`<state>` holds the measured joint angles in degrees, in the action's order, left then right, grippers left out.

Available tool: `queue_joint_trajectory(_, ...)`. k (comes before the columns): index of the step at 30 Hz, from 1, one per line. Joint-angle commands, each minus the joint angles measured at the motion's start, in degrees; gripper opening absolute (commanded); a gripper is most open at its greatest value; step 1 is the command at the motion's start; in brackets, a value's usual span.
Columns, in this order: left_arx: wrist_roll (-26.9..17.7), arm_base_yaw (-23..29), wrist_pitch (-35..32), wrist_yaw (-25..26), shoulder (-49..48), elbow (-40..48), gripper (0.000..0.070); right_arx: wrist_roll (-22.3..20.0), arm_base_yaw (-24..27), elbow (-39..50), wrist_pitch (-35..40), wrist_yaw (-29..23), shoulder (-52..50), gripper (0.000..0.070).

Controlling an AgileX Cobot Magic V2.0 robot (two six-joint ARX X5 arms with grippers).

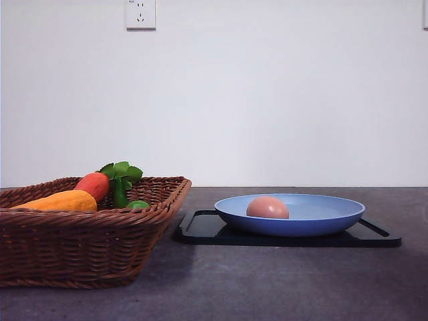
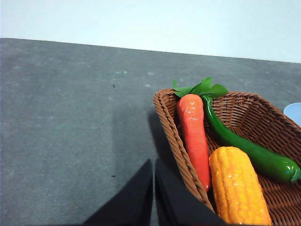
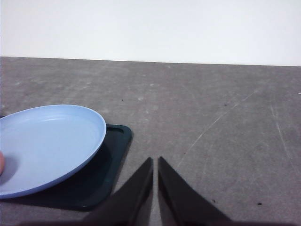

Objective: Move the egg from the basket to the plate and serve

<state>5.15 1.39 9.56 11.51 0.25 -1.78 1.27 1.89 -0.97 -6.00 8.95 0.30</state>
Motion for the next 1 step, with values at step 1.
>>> queue_joint_trajectory(1, 0.11, 0.0, -0.55, -0.11, -0.09, 1.62, 0.0, -0.21, 0.02, 0.22, 0.52, -0.15, -0.09, 0.0)
